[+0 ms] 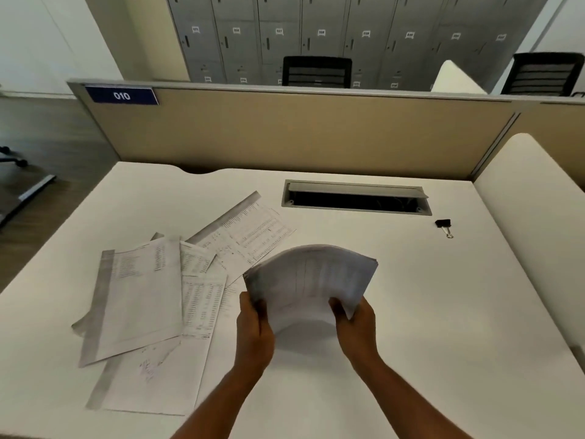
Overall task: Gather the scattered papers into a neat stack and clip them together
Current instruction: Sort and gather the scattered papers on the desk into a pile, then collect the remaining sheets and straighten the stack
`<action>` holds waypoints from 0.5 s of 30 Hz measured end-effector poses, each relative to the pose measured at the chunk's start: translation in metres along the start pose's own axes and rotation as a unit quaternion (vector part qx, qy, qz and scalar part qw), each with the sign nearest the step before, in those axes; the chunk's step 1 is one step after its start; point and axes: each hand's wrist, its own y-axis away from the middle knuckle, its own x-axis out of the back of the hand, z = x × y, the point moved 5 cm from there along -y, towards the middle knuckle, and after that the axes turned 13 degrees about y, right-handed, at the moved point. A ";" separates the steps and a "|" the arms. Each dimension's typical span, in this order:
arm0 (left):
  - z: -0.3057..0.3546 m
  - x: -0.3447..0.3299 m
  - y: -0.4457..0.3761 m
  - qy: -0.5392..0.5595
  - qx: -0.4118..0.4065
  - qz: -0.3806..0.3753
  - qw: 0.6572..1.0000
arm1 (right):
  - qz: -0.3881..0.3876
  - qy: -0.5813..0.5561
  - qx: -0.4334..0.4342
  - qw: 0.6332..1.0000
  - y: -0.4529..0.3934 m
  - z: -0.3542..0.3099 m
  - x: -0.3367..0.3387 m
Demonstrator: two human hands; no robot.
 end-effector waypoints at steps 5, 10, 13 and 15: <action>-0.012 0.000 -0.007 -0.037 0.012 -0.013 0.999 | -0.015 0.016 -0.014 1.000 -0.004 0.013 -0.005; -0.017 0.010 -0.040 -0.105 0.014 -0.011 0.994 | -0.080 0.011 -0.022 0.996 -0.012 0.006 -0.004; -0.031 0.015 -0.055 -0.161 0.073 -0.042 0.983 | -0.145 0.010 -0.086 0.986 -0.012 0.013 -0.015; -0.043 0.022 -0.063 -0.177 0.120 -0.066 0.975 | -0.160 -0.005 -0.132 0.978 -0.007 0.017 -0.027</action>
